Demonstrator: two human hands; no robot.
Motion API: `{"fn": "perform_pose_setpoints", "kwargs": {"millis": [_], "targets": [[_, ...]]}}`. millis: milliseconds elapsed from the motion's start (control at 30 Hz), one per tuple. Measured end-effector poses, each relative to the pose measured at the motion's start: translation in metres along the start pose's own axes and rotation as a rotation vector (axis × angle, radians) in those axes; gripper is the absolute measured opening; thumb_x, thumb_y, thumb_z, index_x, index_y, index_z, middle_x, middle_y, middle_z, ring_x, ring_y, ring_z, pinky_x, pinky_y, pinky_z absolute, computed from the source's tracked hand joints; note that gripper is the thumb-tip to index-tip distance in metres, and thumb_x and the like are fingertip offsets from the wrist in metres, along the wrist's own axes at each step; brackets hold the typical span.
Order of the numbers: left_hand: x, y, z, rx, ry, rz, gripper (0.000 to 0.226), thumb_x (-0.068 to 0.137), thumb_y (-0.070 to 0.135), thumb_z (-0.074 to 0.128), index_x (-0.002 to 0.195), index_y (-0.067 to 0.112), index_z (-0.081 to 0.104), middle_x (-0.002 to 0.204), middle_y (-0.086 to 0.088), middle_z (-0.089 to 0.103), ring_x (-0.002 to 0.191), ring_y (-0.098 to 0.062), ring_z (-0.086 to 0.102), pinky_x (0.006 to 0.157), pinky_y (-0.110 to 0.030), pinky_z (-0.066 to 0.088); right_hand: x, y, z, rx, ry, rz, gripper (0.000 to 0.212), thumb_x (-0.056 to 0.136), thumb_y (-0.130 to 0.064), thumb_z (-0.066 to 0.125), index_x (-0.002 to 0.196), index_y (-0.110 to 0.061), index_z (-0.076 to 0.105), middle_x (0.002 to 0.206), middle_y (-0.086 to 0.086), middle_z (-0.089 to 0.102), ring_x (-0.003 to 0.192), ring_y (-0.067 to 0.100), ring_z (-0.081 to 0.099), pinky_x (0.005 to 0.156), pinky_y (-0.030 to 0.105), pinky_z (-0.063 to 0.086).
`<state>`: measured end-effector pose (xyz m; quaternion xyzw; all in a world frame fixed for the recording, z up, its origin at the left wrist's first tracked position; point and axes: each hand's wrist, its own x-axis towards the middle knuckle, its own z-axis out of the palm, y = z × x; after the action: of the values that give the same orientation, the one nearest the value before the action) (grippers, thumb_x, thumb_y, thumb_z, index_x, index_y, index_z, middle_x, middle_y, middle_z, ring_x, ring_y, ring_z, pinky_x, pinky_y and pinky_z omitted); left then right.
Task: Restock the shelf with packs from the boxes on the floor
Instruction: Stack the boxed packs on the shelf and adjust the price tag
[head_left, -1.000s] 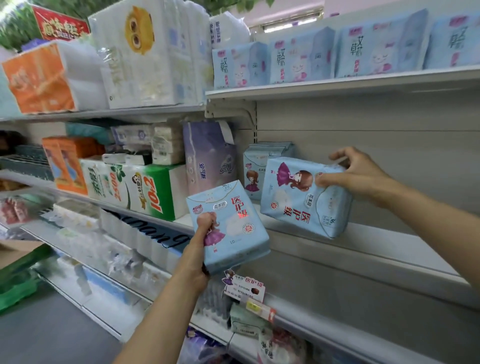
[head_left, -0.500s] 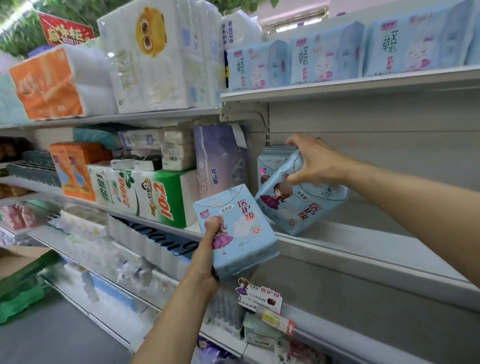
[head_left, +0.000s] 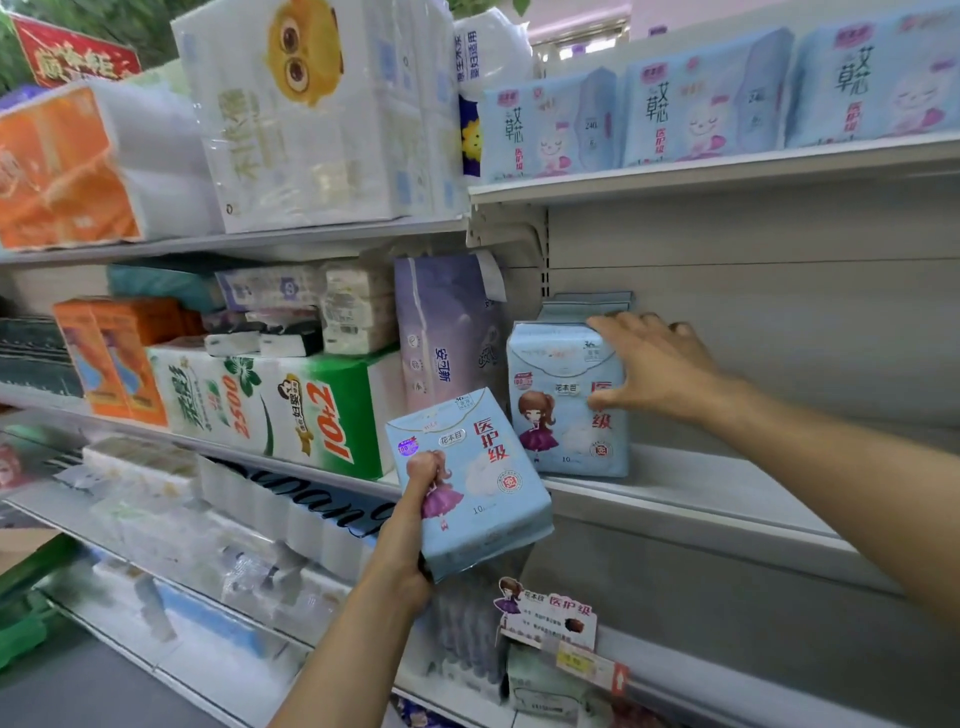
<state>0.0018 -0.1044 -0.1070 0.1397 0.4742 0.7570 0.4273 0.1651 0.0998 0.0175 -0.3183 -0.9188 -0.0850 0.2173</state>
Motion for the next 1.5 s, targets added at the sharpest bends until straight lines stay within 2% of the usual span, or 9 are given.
{"fn": "perform_pose_setpoints", "kwargs": {"millis": [233,333,433,900,1067,1167,1267,1367,1500], "targets": [[0.015,0.009,-0.013,-0.006,-0.02,-0.018,0.049,0.076,0.054,0.067,0.112,0.021,0.069,0.105,-0.013,0.075,0.085,-0.03,0.074,0.096,-0.054,0.051,-0.003,-0.018,0.031,-0.174,0.097,0.028,0.119,0.062,-0.07,0.072,0.149,-0.026,0.006,0.157,0.008,0.0,0.143,0.028,0.009,0.11,0.057,0.025],[0.019,0.012,-0.012,-0.006,-0.04,-0.019,0.045,0.081,0.053,0.065,0.112,0.021,0.069,0.105,-0.013,0.075,0.087,-0.03,0.074,0.094,-0.052,0.052,0.0,-0.016,0.038,-0.272,0.174,-0.038,0.123,0.053,-0.073,0.074,0.144,-0.015,0.016,0.151,0.01,0.017,0.138,0.027,0.017,0.106,0.062,0.027],[0.022,0.014,-0.012,-0.01,-0.05,-0.022,0.043,0.085,0.053,0.063,0.114,0.021,0.068,0.106,-0.013,0.075,0.089,-0.031,0.074,0.093,-0.053,0.052,0.001,-0.016,0.043,-0.328,0.169,-0.037,0.117,0.059,-0.07,0.073,0.144,-0.013,0.017,0.14,0.011,0.037,0.125,0.028,0.035,0.097,0.047,0.037],[0.014,0.026,-0.017,-0.012,-0.054,-0.006,0.053,0.065,0.052,0.072,0.109,0.021,0.069,0.104,-0.012,0.075,0.09,-0.031,0.074,0.091,-0.05,0.054,0.022,-0.018,0.049,-0.312,0.089,0.092,0.105,0.076,-0.061,0.068,0.151,-0.028,0.001,0.151,0.011,0.024,0.138,0.03,0.024,0.105,0.045,0.032],[0.005,0.029,-0.019,0.01,-0.064,0.021,0.06,0.061,0.053,0.073,0.111,0.021,0.068,0.108,-0.012,0.074,0.101,-0.034,0.071,0.096,-0.054,0.051,0.015,-0.025,0.042,-0.261,0.194,0.027,0.083,0.088,-0.056,0.055,0.152,-0.024,0.015,0.147,0.012,0.032,0.134,0.03,0.031,0.105,0.047,0.031],[0.0,0.03,-0.021,-0.007,-0.085,0.044,0.054,0.065,0.05,0.071,0.11,0.02,0.068,0.107,-0.012,0.074,0.098,-0.033,0.071,0.096,-0.055,0.051,0.006,-0.029,0.047,-0.136,0.311,-0.211,0.069,0.083,-0.027,0.07,0.143,-0.016,0.037,0.136,0.014,0.046,0.123,0.033,0.044,0.099,0.051,0.04],[-0.007,0.033,-0.021,-0.014,-0.14,0.068,0.041,0.075,0.045,0.066,0.108,0.019,0.066,0.104,-0.01,0.075,0.087,-0.028,0.074,0.079,-0.049,0.06,-0.004,-0.038,0.051,0.055,0.331,-0.382,0.038,0.092,-0.024,0.054,0.129,-0.014,0.053,0.123,0.008,0.057,0.113,0.028,0.053,0.09,0.048,0.051],[-0.011,0.036,-0.02,0.02,-0.182,0.116,0.027,0.084,0.036,0.062,0.104,0.017,0.064,0.091,-0.007,0.077,0.072,-0.023,0.075,0.054,-0.036,0.06,-0.008,-0.059,0.044,0.473,0.151,-0.192,0.035,0.099,-0.037,0.047,0.131,-0.023,0.051,0.121,-0.004,0.056,0.108,0.017,0.056,0.09,0.045,0.05],[-0.016,0.037,-0.016,0.042,-0.203,0.176,0.039,0.076,0.037,0.065,0.111,0.017,0.063,0.095,-0.007,0.077,0.075,-0.022,0.075,0.056,-0.035,0.06,-0.014,-0.084,0.033,1.043,-0.314,0.091,0.074,0.078,-0.072,0.058,0.134,-0.026,0.046,0.119,-0.007,0.064,0.105,0.014,0.064,0.092,0.043,0.053]]}}
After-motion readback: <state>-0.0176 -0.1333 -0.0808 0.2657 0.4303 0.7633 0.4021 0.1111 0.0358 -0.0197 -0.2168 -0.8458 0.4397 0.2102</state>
